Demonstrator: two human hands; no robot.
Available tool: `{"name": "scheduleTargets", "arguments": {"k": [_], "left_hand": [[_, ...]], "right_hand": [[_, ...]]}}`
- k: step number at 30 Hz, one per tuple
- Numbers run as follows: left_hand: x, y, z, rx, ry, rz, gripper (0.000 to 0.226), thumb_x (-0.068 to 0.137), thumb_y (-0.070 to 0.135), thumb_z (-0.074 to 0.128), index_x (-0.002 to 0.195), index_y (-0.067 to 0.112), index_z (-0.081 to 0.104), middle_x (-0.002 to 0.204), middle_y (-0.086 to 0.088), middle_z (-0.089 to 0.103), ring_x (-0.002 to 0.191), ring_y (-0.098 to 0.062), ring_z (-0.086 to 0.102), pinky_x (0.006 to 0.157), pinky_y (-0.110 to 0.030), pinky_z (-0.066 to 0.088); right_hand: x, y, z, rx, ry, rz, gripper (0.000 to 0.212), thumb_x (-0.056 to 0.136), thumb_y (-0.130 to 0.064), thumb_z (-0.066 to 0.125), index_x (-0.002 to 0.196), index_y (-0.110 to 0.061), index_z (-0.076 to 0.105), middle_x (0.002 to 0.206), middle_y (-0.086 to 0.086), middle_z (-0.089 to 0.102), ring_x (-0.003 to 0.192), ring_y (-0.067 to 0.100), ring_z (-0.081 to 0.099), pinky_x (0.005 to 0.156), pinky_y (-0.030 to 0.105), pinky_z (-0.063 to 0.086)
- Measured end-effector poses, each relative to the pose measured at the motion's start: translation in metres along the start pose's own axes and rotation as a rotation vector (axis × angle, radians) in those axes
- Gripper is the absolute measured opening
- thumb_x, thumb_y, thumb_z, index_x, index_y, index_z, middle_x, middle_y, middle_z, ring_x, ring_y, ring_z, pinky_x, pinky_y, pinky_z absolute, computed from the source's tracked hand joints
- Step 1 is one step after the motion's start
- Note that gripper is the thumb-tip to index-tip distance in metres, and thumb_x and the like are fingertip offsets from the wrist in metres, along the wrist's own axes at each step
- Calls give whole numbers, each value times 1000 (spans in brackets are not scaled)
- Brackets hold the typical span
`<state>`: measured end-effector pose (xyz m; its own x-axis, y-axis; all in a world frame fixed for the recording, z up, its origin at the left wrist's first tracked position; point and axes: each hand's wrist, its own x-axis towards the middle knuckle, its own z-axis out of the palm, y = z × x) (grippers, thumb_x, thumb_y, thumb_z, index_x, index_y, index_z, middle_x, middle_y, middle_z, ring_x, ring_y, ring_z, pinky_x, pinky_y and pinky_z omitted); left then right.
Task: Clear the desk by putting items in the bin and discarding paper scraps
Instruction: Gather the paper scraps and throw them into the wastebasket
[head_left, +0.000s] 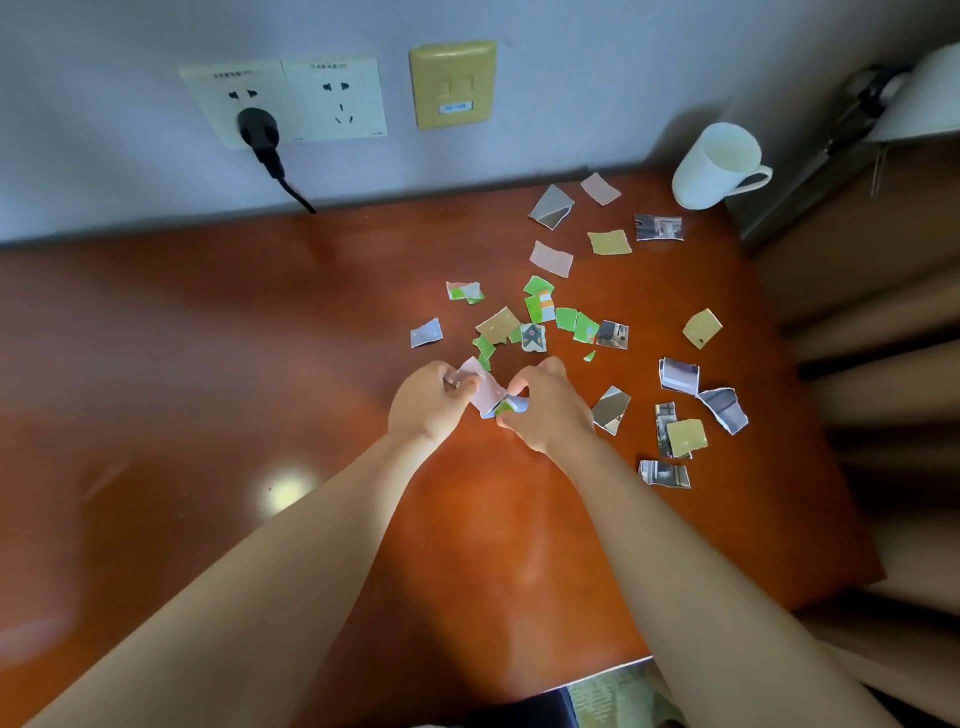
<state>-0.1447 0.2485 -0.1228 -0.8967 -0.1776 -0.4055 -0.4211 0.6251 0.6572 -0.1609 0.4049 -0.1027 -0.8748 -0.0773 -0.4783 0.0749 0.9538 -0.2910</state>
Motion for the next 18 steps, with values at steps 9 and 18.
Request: {"name": "scheduleTargets", "arguments": {"k": [9,18], "left_hand": [[-21,12,4,-724,20,-491,14,96,24,49,93,11,53,66,-1,49,49,-12,40,41,-21,29],[-44,25,11,-971,96,-586,14,93,9,44,97,9,57,107,-13,64,94,-28,64,64,-33,58]], "right_hand": [[7,4,-11,-35,-56,-130,19,86,-25,70,95,-26,53,97,-1,62,90,26,60,63,30,48],[-2,1,-30,617,-93,-74,16,79,-20,76,89,-17,64,90,-3,64,85,10,58,75,27,50]]}}
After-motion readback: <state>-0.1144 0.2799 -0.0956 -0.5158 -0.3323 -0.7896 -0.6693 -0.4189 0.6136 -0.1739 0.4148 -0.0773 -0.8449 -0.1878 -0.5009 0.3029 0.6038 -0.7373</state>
